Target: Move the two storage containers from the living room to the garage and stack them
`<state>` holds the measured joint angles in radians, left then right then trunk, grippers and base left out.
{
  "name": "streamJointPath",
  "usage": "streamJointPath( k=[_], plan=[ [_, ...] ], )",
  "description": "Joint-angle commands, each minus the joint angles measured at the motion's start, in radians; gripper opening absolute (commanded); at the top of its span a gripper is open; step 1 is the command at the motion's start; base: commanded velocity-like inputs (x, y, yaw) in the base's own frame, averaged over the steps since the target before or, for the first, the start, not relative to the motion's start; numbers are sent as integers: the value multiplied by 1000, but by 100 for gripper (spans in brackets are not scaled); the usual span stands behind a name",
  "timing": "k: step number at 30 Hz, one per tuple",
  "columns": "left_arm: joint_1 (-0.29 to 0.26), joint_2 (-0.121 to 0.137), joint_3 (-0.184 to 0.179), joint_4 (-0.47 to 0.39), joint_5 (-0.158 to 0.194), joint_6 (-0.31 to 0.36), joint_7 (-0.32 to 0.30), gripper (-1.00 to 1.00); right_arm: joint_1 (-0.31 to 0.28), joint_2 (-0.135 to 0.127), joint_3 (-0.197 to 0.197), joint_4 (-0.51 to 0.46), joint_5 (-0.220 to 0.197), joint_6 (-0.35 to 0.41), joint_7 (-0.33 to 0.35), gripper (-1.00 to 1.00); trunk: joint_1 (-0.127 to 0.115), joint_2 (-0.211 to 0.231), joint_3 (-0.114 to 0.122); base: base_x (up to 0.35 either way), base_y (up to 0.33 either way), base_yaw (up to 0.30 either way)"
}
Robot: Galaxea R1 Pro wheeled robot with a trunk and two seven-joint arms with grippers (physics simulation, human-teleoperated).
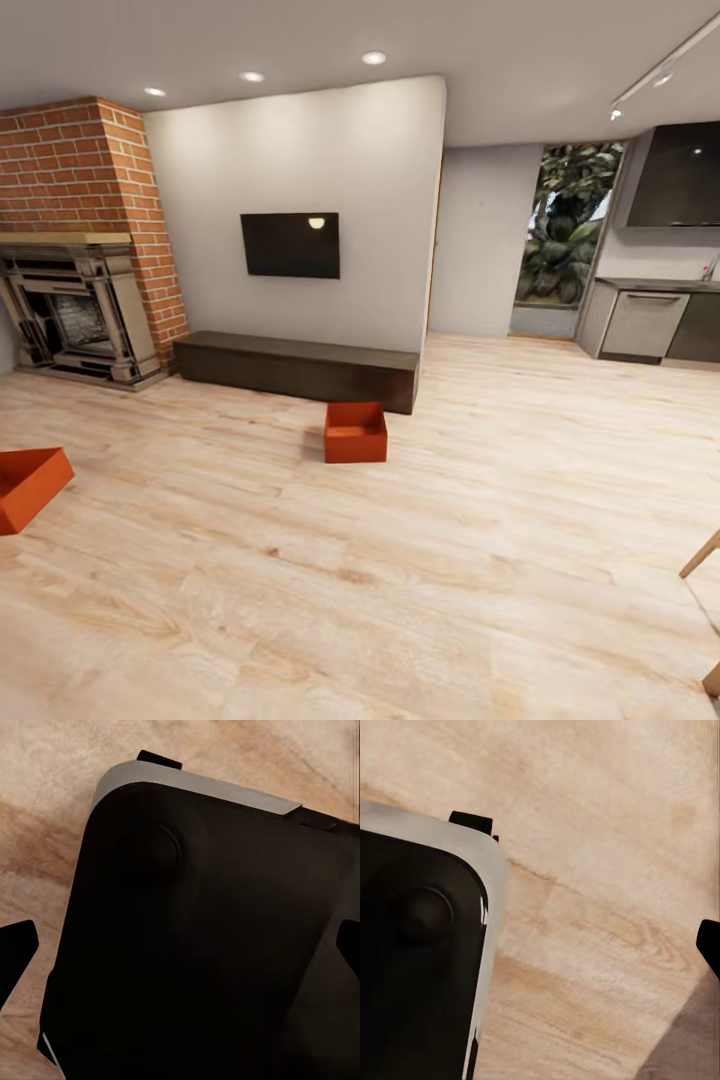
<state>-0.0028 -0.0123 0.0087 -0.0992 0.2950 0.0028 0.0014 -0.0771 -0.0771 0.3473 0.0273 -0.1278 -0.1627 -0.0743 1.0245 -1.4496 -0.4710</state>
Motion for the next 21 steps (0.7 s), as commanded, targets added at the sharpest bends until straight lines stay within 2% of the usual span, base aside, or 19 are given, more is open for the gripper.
streamJointPath(
  k=[1, 21],
  plan=[
    [0, 0, 1, -1, 5, 0, 0, 100, -1, 0, 9, 3, -10, -6, 0, 100, 1, 0, -1, 323, -72, 0],
    [0, 2, 2, -1, 8, 3, 0, 100, -1, 2, 9, 3, -10, -6, -1, 100, 1, 0, -1, 323, -55, 0]
  ],
)
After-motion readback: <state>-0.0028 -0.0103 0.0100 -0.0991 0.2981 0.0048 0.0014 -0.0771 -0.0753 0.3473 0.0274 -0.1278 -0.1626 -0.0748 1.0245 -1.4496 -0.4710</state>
